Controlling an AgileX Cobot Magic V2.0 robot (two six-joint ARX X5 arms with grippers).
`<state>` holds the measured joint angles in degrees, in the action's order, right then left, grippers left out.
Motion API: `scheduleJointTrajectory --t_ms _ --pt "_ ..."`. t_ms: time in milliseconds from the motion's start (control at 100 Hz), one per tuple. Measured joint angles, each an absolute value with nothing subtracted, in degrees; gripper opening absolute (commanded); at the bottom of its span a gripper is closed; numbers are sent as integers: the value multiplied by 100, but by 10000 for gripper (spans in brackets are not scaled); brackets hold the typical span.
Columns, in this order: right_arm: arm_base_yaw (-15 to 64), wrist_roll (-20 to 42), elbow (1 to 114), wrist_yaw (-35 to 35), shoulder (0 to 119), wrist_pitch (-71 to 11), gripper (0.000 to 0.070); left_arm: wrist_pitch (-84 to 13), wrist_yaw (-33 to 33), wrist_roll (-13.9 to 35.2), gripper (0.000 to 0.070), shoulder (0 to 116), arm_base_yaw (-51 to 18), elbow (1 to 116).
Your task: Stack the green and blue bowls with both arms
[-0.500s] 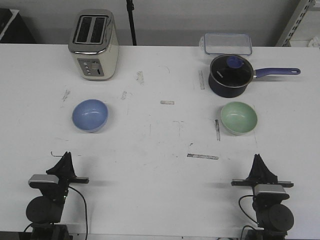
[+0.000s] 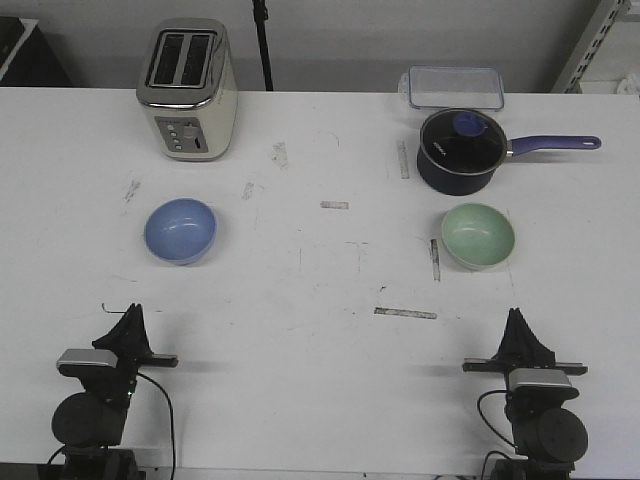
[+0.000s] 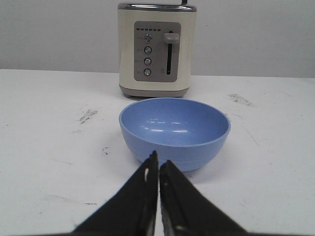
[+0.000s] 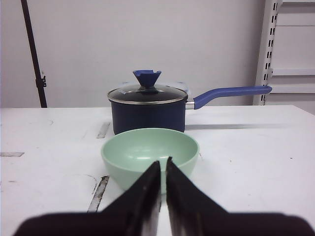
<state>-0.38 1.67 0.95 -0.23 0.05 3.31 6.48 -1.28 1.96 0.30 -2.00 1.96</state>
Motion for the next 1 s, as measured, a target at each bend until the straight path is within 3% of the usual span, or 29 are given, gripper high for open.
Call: scheduleJointTrajectory --t_ms 400,1000 --pt "-38 -252 1686 -40 593 -683 10 648 -128 196 1 30 -200 196" --pt "-38 -191 3940 -23 4368 -1221 10 648 -128 196 1 30 -200 196"
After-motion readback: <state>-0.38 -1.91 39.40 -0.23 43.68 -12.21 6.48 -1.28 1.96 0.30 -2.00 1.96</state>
